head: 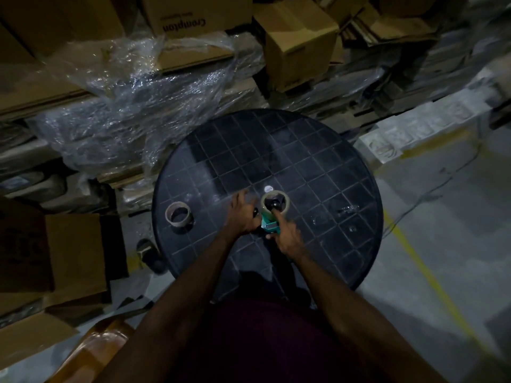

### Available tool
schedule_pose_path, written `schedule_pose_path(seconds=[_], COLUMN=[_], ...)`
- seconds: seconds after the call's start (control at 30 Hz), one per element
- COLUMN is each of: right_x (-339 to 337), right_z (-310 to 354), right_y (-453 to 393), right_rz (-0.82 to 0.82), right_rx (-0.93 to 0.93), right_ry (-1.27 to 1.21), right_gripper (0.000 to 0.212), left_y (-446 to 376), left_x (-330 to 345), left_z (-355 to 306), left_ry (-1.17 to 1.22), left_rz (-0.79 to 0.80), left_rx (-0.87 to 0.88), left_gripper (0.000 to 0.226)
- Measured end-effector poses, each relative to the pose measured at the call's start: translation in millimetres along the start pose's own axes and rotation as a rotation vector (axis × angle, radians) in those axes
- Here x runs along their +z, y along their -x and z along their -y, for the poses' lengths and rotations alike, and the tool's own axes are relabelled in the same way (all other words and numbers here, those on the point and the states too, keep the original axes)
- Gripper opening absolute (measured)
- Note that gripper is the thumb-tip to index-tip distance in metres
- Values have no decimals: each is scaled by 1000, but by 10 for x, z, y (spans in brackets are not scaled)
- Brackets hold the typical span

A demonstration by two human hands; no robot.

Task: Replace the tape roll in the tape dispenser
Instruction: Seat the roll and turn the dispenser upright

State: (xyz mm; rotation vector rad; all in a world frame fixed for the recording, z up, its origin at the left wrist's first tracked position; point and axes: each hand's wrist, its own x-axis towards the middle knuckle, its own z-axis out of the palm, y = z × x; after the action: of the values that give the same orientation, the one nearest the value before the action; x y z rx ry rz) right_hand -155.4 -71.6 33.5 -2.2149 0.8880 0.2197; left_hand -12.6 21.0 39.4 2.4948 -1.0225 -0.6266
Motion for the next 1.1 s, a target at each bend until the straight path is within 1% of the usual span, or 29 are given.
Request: schedule_pose_path(seconds=[0.03,0.1,0.17,0.3,0.37,0.47,0.57,0.6,0.67,0.7,0.77,0.83,0.9,0.97,1.0,1.1], right_x=[-14,-56,-65,-69,-70,-50,-35,-38,-34,-27,-14,-18,-15,-7,-2,0], right_z=[24,85,110,85,56,112,163,163,142,131,115,105,83,76,78,77], right_y=[4,32,37,42,21,24,18,18,26,35,53,54,40,44,49,56], right_rz=[8,26,38,28,35,65,47,40,33,33,43,53,47,53,52,40], right_rx=[-12,-32,-45,-128,-154,-144,-146,-147,-171,-194,-226,-227,-206,-188,-185,-179], right_ry=[47,99,108,128,164,194,173,171,173,168,158,150,157,166,169,158], right_gripper=[78,78,79,93,92,87,86,85,86,88,91,87,87,87,86,85], left_y=[-8,-3,6,15,28,15,-29,-39,-46,-57,-69,-93,-92,-52,-21,-20], left_x=[-8,-18,-12,75,111,137,179,176,139,139,161,244,310,268,203,127], left_z=[7,-2,-13,6,2,-18,40,71,110,133,165,234,262,181,119,30], left_ry=[10,79,106,77,94,167,259,251,178,165,170,154,166,212,214,189], left_rz=[26,40,35,6,-31,-112,-190,-179,-66,-19,24,4,-51,-84,-101,-132], left_rx=[-11,-40,-29,-36,-87,-208,-299,-303,-261,-232,-208,-221,-253,-282,-303,-336], left_gripper=[67,68,66,56,51,46,57,65,75,74,61,44,30,24,26,46])
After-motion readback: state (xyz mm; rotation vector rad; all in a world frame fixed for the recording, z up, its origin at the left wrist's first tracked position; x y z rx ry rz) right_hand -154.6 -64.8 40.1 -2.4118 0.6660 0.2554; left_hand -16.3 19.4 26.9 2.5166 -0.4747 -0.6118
